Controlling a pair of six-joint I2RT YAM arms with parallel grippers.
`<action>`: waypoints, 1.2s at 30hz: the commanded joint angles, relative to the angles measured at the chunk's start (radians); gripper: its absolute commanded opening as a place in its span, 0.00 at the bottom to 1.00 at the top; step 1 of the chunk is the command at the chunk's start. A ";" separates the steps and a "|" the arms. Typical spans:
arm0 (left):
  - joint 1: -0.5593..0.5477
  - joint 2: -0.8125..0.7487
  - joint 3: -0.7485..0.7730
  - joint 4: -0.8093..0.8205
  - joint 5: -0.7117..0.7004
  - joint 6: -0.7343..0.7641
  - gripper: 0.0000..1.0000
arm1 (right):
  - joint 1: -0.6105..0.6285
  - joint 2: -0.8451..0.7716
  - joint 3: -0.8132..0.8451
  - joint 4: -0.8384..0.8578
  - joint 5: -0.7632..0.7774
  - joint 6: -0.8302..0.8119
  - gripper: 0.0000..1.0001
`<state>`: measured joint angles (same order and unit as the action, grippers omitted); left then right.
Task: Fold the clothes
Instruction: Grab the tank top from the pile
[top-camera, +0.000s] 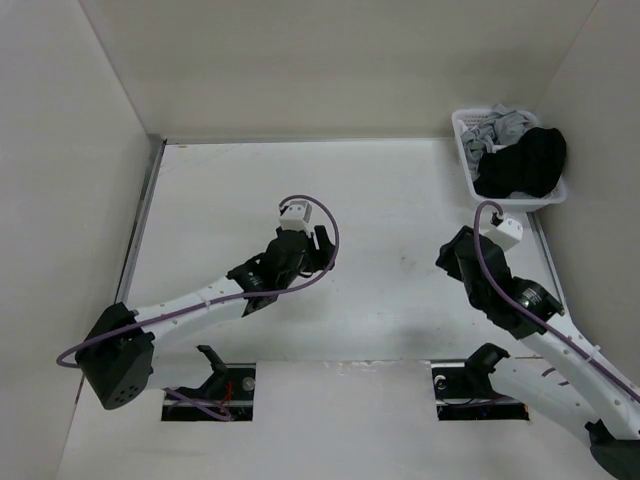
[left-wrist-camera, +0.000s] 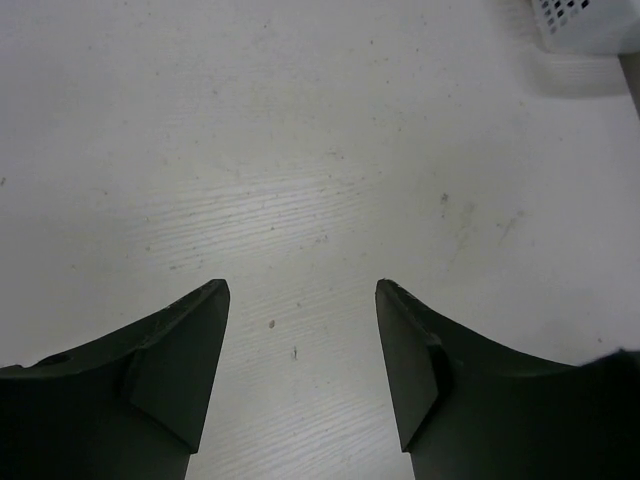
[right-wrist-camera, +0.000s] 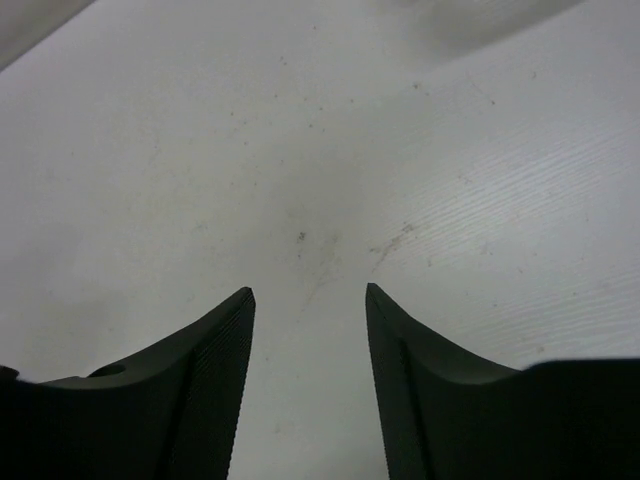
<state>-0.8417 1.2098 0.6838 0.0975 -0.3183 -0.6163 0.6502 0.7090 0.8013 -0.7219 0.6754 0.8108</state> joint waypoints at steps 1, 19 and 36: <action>0.010 -0.001 -0.016 0.067 0.024 0.012 0.60 | -0.048 -0.002 -0.014 0.148 -0.022 -0.071 0.51; -0.035 0.004 -0.092 0.257 0.073 0.039 0.23 | -0.818 0.651 0.407 0.564 -0.208 -0.340 0.14; 0.055 0.062 -0.124 0.289 0.090 0.030 0.48 | -1.093 1.262 0.828 0.636 -0.596 -0.317 0.68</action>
<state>-0.8104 1.2678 0.5701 0.3218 -0.2379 -0.5900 -0.4187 1.9614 1.5574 -0.1486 0.1516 0.4751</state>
